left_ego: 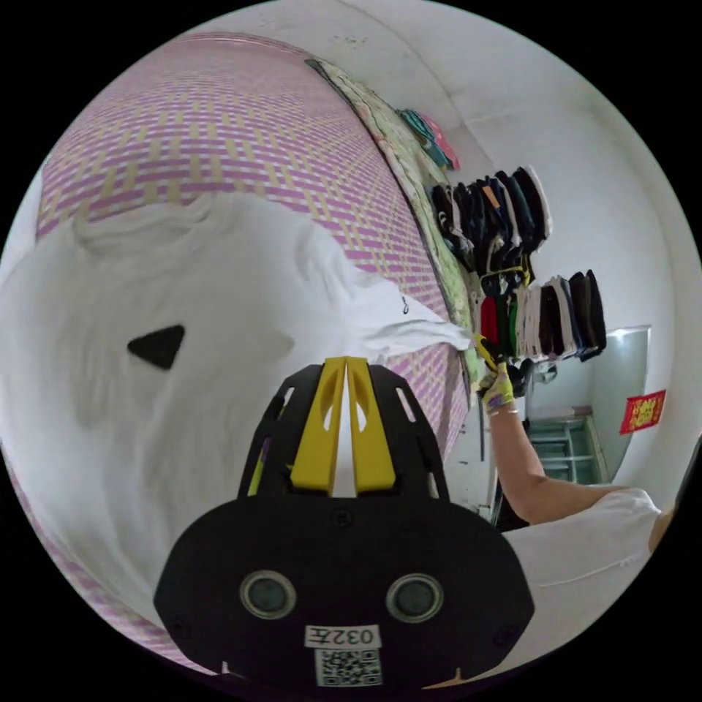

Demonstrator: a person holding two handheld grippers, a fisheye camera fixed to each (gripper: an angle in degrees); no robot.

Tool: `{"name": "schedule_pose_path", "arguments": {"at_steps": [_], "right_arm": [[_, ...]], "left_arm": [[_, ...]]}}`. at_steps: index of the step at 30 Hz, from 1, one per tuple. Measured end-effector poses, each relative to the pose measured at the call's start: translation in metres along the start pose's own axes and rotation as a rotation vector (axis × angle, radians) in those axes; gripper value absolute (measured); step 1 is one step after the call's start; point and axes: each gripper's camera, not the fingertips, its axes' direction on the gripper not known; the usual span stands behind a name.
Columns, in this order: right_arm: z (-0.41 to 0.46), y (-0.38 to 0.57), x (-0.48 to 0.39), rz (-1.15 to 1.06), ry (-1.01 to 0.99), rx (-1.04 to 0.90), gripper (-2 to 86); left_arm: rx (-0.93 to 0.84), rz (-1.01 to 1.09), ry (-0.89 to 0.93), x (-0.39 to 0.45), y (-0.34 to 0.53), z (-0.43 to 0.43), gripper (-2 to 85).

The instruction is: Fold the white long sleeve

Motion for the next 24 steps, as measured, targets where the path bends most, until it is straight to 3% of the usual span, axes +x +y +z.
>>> {"name": "schedule_pose_path", "arguments": {"at_steps": [1,5,8,13,16,19,22,24], "right_arm": [[0.006,-0.005,-0.002,-0.001,-0.075,-0.065,-0.5],[-0.022,0.000,-0.072,-0.175,-0.122,-0.001,-0.5],[-0.034,0.016,-0.163,-0.377,-0.264,-0.035,-0.5],[-0.065,0.130,-0.352,-0.850,-0.460,-0.107,-0.6],[-0.042,0.218,-0.403,-0.971,-0.546,-0.261,-0.6],[0.012,0.296,-0.420,-1.074,-0.420,-0.454,-0.6],[0.042,0.327,-0.417,-1.085,-0.381,-0.608,-0.5],[0.039,0.327,-0.417,-1.110,-0.373,-0.614,-0.6]], "left_arm": [[0.033,-0.038,0.032,-0.011,0.017,-0.012,-0.8],[0.117,-0.102,0.196,-0.040,0.065,-0.050,-0.4],[0.196,-0.093,0.271,-0.054,0.104,-0.083,2.4],[0.377,-0.133,0.632,-0.101,0.178,-0.125,10.8],[0.410,-0.215,0.647,-0.130,0.223,-0.129,11.2],[0.374,-0.326,0.630,-0.158,0.257,-0.116,11.4],[0.349,-0.407,0.610,-0.175,0.279,-0.107,11.4],[0.348,-0.438,0.605,-0.179,0.286,-0.105,11.5]]}}
